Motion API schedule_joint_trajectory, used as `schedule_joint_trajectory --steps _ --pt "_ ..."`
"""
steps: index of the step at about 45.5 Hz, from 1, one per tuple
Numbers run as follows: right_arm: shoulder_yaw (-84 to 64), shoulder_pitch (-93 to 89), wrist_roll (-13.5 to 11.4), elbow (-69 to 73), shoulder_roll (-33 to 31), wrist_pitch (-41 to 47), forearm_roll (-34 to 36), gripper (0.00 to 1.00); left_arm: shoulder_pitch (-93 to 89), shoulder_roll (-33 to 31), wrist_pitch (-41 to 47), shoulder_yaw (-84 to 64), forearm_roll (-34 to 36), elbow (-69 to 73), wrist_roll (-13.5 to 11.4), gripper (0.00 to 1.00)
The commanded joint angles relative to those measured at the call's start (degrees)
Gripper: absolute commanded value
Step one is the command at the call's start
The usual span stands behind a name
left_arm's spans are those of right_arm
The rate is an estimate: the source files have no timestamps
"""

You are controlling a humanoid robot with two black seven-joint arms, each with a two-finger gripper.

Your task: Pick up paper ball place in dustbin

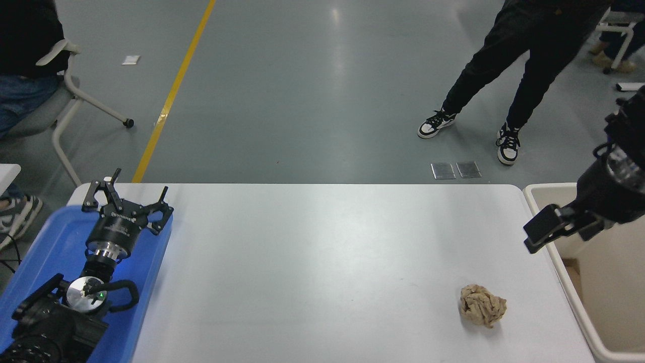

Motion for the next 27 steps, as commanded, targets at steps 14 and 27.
schedule_joint_trajectory --steps 14,27 --pt "18.59 -32.02 -2.10 -16.64 6.65 -9.11 -0.86 1.00 -0.09 0.00 0.00 0.00 0.00 0.00 0.02 0.99" --pt "18.68 -37.91 -2.10 -22.62 8.94 -13.24 -6.48 1.00 -0.09 0.00 0.00 0.00 0.00 0.00 0.02 0.99"
